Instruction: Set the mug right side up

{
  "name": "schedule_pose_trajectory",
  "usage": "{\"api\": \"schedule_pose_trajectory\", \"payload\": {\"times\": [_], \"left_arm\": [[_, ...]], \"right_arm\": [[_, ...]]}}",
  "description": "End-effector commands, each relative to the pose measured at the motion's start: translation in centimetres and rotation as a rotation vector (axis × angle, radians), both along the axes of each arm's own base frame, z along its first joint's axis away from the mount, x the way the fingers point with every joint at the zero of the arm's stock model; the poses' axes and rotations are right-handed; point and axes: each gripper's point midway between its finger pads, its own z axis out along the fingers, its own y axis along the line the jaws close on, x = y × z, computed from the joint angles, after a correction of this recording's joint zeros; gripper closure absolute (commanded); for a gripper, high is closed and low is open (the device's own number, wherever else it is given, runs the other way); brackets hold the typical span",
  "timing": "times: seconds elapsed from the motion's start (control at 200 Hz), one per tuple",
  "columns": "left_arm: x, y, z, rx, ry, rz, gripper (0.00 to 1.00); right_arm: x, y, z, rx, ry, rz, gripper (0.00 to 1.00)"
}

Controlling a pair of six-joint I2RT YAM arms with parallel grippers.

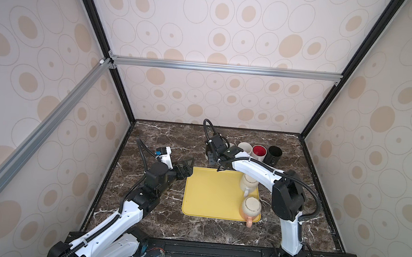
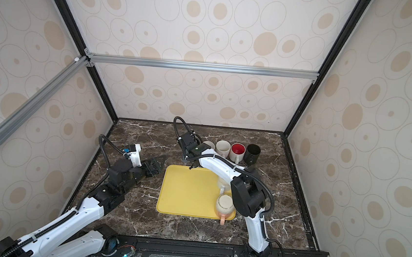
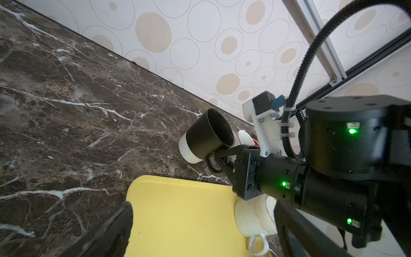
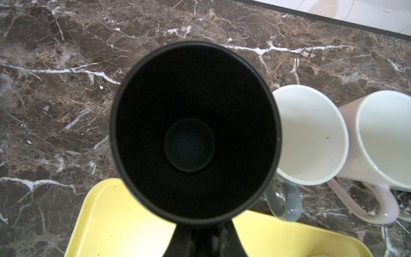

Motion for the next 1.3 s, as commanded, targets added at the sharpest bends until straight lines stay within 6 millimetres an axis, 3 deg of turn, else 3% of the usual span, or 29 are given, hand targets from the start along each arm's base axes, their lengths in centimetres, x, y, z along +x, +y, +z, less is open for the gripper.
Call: {"api": "schedule_pose_trajectory", "payload": {"times": [0.0, 0.445, 1.29], "left_arm": [[0.1, 0.3, 0.9, -0.030, -0.024, 0.010, 0.01], [-0.2, 0.7, 0.5, -0.013, -0.021, 0.021, 0.01], [-1.1, 1.5, 0.3, -0.011, -0.019, 0.039, 0.01]], "right_arm": [[2.2, 1.3, 4.1, 0.068, -0.150, -0.044, 1.00], [3.2, 1.3, 1.9, 0.026, -0.151, -0.069, 1.00], [3.4, 1.1, -1.9, 0.001, -0.125, -0.101, 1.00]]}}
